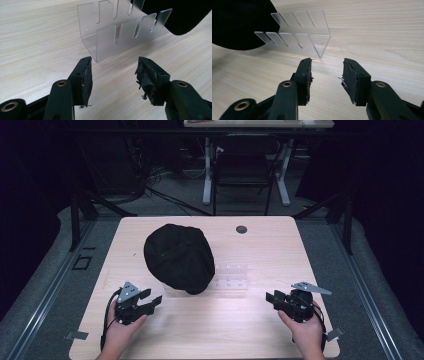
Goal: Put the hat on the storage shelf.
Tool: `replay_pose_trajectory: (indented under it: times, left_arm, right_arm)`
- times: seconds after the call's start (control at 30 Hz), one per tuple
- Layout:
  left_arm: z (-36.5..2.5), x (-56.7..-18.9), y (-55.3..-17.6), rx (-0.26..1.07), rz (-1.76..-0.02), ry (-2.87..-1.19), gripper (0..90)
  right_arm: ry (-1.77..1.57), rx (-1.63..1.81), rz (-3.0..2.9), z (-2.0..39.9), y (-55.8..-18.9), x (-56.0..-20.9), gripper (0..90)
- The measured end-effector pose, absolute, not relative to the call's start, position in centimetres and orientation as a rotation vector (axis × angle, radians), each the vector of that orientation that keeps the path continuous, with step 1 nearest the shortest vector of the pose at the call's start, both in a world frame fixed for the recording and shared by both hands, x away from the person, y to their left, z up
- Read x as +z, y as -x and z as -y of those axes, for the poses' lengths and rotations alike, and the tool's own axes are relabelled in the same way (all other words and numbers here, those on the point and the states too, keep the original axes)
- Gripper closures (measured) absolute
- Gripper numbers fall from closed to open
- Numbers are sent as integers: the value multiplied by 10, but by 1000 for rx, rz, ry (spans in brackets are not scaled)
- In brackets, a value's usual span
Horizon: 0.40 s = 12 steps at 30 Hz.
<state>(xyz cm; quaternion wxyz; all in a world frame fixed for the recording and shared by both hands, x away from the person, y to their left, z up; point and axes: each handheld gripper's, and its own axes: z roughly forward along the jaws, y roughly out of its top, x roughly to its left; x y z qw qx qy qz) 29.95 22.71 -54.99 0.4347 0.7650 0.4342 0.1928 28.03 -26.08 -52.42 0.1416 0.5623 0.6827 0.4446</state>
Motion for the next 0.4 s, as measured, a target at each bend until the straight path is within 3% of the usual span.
replay_pose_trajectory:
  times: [0.4]
  left_arm:
    - [-212,-548,-294,467,-1024,-1924,461]
  right_arm:
    - [-1575,1263,-1924,261,-276,-542,535]
